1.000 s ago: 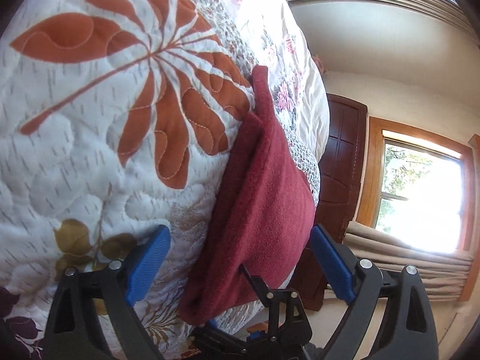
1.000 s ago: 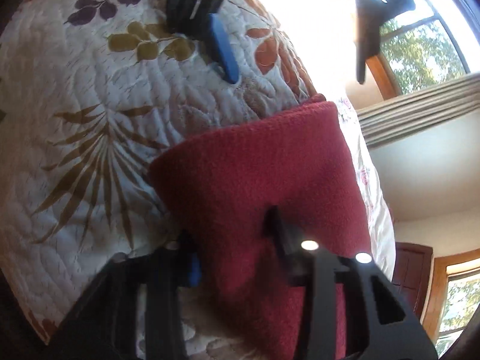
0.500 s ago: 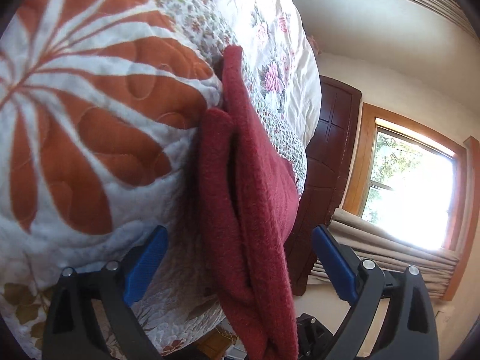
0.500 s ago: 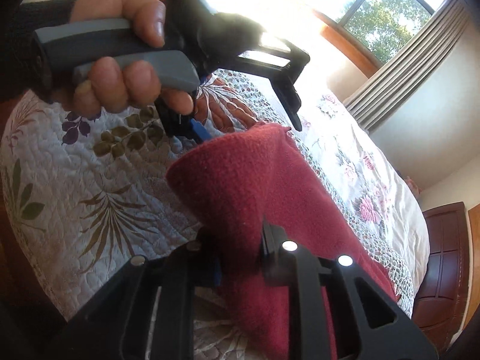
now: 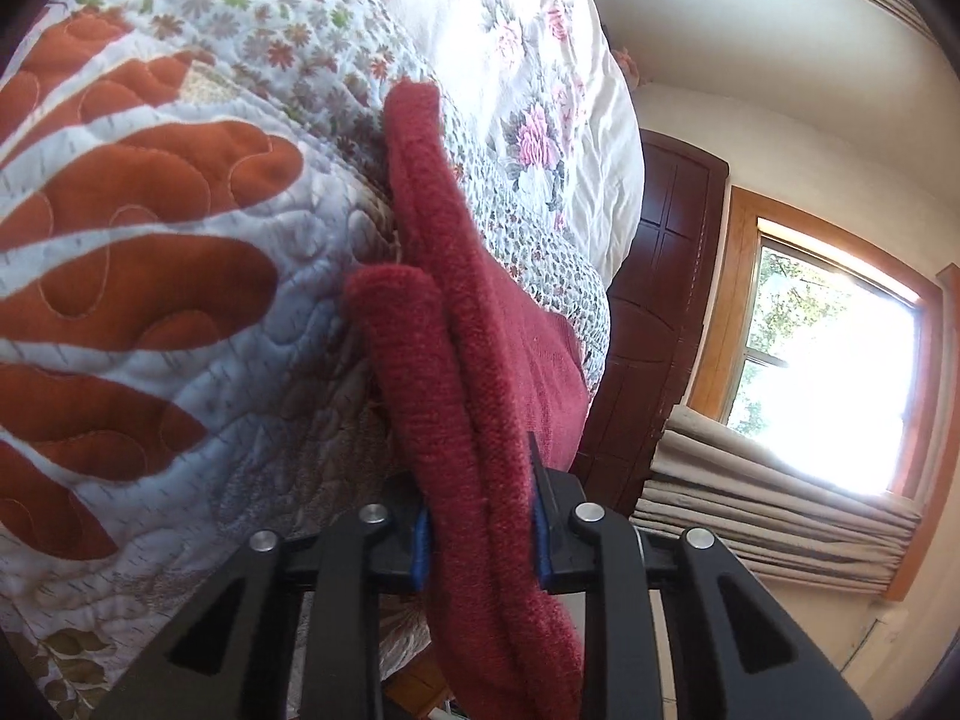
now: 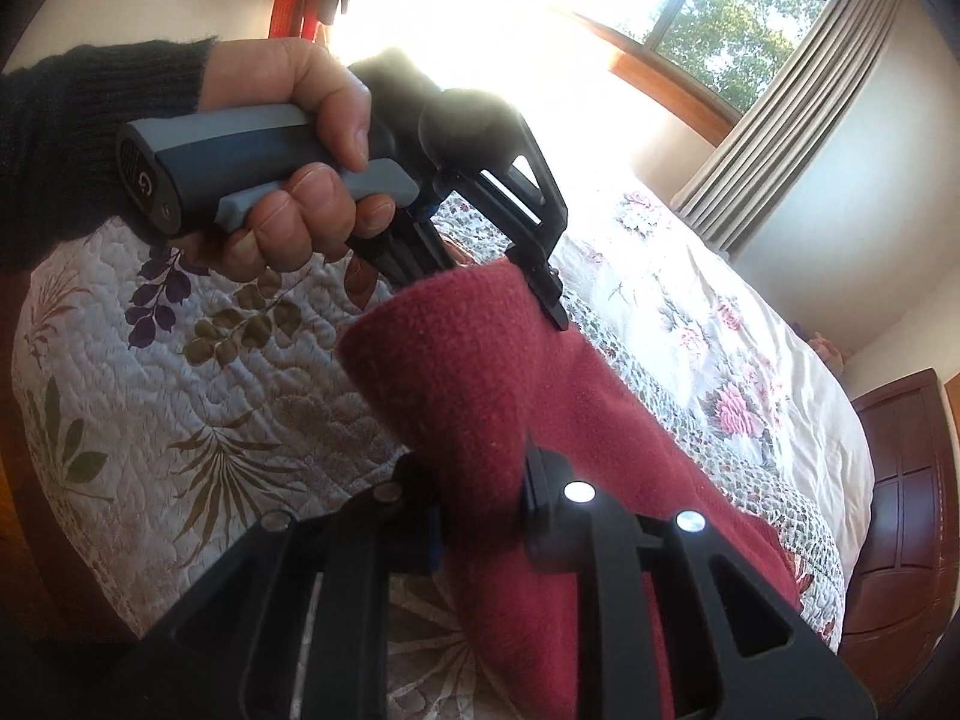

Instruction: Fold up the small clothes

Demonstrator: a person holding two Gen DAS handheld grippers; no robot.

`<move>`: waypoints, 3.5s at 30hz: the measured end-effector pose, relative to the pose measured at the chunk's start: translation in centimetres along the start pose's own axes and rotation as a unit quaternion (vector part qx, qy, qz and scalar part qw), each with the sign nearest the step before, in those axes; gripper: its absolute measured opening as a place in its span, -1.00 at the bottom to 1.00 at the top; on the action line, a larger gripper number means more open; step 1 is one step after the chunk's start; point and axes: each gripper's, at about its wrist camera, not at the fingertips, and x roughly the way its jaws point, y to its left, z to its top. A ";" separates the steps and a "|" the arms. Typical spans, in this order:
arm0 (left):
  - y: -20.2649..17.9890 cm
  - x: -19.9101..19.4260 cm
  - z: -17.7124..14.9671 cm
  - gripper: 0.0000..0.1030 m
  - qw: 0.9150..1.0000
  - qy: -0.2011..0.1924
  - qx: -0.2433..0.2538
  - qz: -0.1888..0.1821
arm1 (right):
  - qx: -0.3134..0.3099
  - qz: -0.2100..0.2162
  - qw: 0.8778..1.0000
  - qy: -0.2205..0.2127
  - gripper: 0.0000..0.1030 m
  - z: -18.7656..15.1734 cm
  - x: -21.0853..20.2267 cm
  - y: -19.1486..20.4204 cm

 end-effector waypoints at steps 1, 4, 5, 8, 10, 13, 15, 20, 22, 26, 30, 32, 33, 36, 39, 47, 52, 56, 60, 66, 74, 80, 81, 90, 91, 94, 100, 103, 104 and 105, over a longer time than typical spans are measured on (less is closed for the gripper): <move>-0.2 -0.2 -0.2 -0.59 1.000 -0.003 0.003 -0.001 | 0.001 -0.001 1.000 -0.002 -0.66 0.1 -0.2 -0.1; -1.2 -0.4 -0.5 -0.61 1.000 -0.010 0.010 -0.002 | 0.008 -0.003 1.000 -0.008 -0.66 0.1 -1.0 0.2; -1.7 -0.5 -0.7 -0.61 1.000 -0.012 0.014 -0.001 | 0.010 -0.005 1.000 -0.010 -0.66 0.2 -1.3 0.2; -3.1 -0.9 -1.1 -0.62 1.000 -0.016 0.026 0.002 | 0.020 -0.008 1.000 -0.016 -0.66 -0.1 -2.1 0.1; -4.3 -1.0 -1.3 -0.62 0.999 -0.017 0.035 0.006 | 0.028 -0.011 0.999 -0.021 -0.65 -0.2 -2.5 -0.6; -6.5 -0.9 -1.6 -0.62 0.998 -0.018 0.050 0.013 | 0.043 -0.015 0.999 -0.029 -0.65 -0.3 -3.2 -1.3; -8.3 -0.6 -1.8 -0.63 0.998 -0.017 0.063 0.019 | 0.055 -0.019 0.998 -0.034 -0.65 -0.4 -3.6 -1.7; -12.6 0.4 -2.3 -0.63 0.995 -0.013 0.095 0.038 | 0.088 -0.028 0.995 -0.048 -0.65 -1.0 -4.8 -3.3; -14.2 0.9 -2.5 -0.63 0.993 -0.013 0.105 0.047 | 0.101 -0.030 0.993 -0.054 -0.65 -1.2 -5.4 -4.0; -17.1 1.8 -3.1 -0.63 0.990 -0.011 0.124 0.065 | 0.122 -0.037 0.990 -0.065 -0.65 -1.6 -6.5 -5.4; -19.2 2.5 -3.9 -0.63 0.987 -0.008 0.142 0.081 | 0.141 -0.043 0.986 -0.074 -0.65 -2.3 -7.4 -6.3; -20.2 2.9 -4.2 -0.63 0.985 -0.006 0.150 0.086 | 0.152 -0.046 0.984 -0.079 -0.65 -2.6 -8.0 -6.9; -20.9 3.3 -4.3 -0.63 0.984 -0.005 0.154 0.090 | 0.158 -0.047 0.983 -0.081 -0.65 -2.8 -8.2 -7.2; -22.3 4.1 -4.6 -0.63 0.982 -0.003 0.162 0.098 | 0.173 -0.052 0.980 -0.088 -0.65 -3.4 -8.9 -8.2; -22.8 4.5 -5.0 -0.63 0.980 0.001 0.171 0.107 | 0.190 -0.055 0.976 -0.093 -0.65 -4.1 -9.4 -9.1; -25.4 7.1 -5.4 -0.63 0.973 0.012 0.190 0.131 | 0.220 -0.063 0.968 -0.102 -0.65 -5.6 -10.1 -10.9; -26.7 8.8 -5.6 -0.63 0.969 0.020 0.199 0.145 | 0.236 -0.066 0.964 -0.106 -0.66 -6.4 -10.4 -12.0; -27.7 10.2 -5.9 -0.63 0.965 0.026 0.206 0.158 | 0.252 -0.067 0.959 -0.110 -0.66 -7.3 -10.8 -13.0; -28.6 11.7 -6.3 -0.63 0.962 0.032 0.213 0.169 | 0.265 -0.068 0.955 -0.113 -0.66 -8.2 -11.1 -13.8; -29.9 14.3 -6.9 -0.63 0.957 0.044 0.223 0.182 | 0.285 -0.072 0.949 -0.113 -0.66 -9.9 -11.5 -15.1; -30.9 17.7 -7.5 -0.63 0.951 0.060 0.232 0.196 | 0.308 -0.078 0.942 -0.108 -0.66 -12.3 -11.7 -16.6; -31.2 20.2 -7.8 -0.63 0.946 0.067 0.236 0.210 | 0.325 -0.078 0.936 -0.108 -0.66 -13.9 -11.6 -17.6; -31.2 20.6 -7.8 -0.63 0.946 0.069 0.236 0.212 | 0.328 -0.078 0.935 -0.107 -0.66 -14.2 -11.6 -17.7; -31.0 24.7 -7.5 -0.63 0.937 0.085 0.240 0.241 | 0.360 -0.072 0.925 -0.101 -0.67 -16.8 -10.7 -19.5; -31.0 25.2 -7.4 -0.63 0.935 0.086 0.242 0.246 | 0.365 -0.069 0.923 -0.101 -0.67 -17.2 -10.6 -19.7; -30.9 26.9 -7.4 -0.63 0.929 0.093 0.246 0.259 | 0.384 -0.056 0.916 -0.100 -0.67 -18.4 -10.1 -20.4; -29.9 30.9 -7.4 -0.63 0.916 0.109 0.250 0.293 | 0.433 -0.031 0.897 -0.087 -0.67 -21.6 -8.8 -21.9; -29.3 32.8 -7.5 -0.63 0.911 0.117 0.251 0.307 | 0.458 -0.015 0.886 -0.077 -0.67 -23.5 -7.9 -22.6; -29.1 33.4 -7.5 -0.63 0.909 0.119 0.251 0.311 | 0.466 -0.009 0.882 -0.074 -0.67 -24.1 -7.6 -22.8; -28.9 33.9 -7.5 -0.63 0.908 0.120 0.250 0.314 | 0.475 -0.002 0.877 -0.072 -0.67 -24.7 -7.3 -22.9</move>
